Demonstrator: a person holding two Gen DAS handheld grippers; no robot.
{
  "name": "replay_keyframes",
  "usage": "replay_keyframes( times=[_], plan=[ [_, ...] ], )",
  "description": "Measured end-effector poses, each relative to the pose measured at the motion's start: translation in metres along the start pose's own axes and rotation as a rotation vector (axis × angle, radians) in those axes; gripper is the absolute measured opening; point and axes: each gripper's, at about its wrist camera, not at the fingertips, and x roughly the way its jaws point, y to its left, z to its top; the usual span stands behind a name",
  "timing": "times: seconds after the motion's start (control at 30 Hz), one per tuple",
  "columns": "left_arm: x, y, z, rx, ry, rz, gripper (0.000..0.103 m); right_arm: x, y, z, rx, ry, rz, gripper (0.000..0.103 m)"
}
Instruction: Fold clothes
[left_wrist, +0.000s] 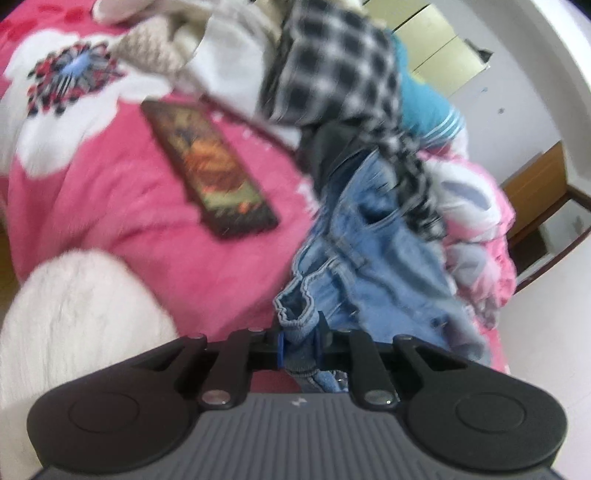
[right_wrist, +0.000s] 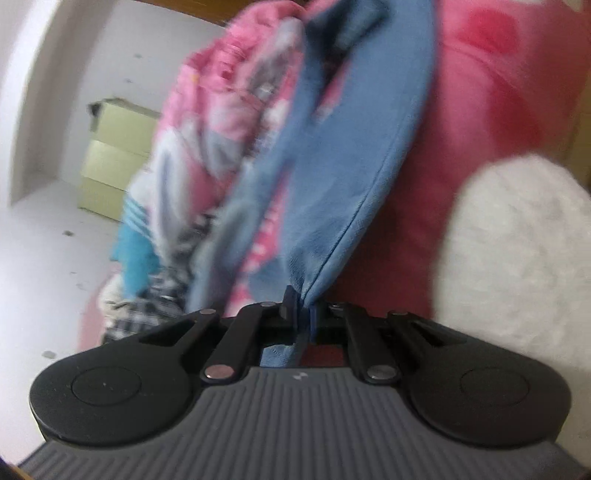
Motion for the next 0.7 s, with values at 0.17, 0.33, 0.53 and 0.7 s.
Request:
replay_keyframes(
  times=[0.17,0.33,0.53,0.7],
  plan=[
    [-0.002,0.003,0.000,0.034,0.005,-0.015,0.026,-0.025,0.019,0.010,-0.149,-0.028,-0.143,0.031],
    [-0.016,-0.004,0.002,0.118,-0.038,0.055,0.043,-0.058,0.074,0.025,-0.468,-0.266,-0.347,0.036],
    [-0.048,-0.024,0.018,0.181,-0.180,0.067,0.049,-0.010,0.131,0.038,-0.588,-0.216,-0.153,0.044],
    [-0.026,-0.061,0.036,0.243,-0.169,-0.002,0.051,0.086,0.175,0.040,-0.696,-0.024,-0.020,0.044]
  ],
)
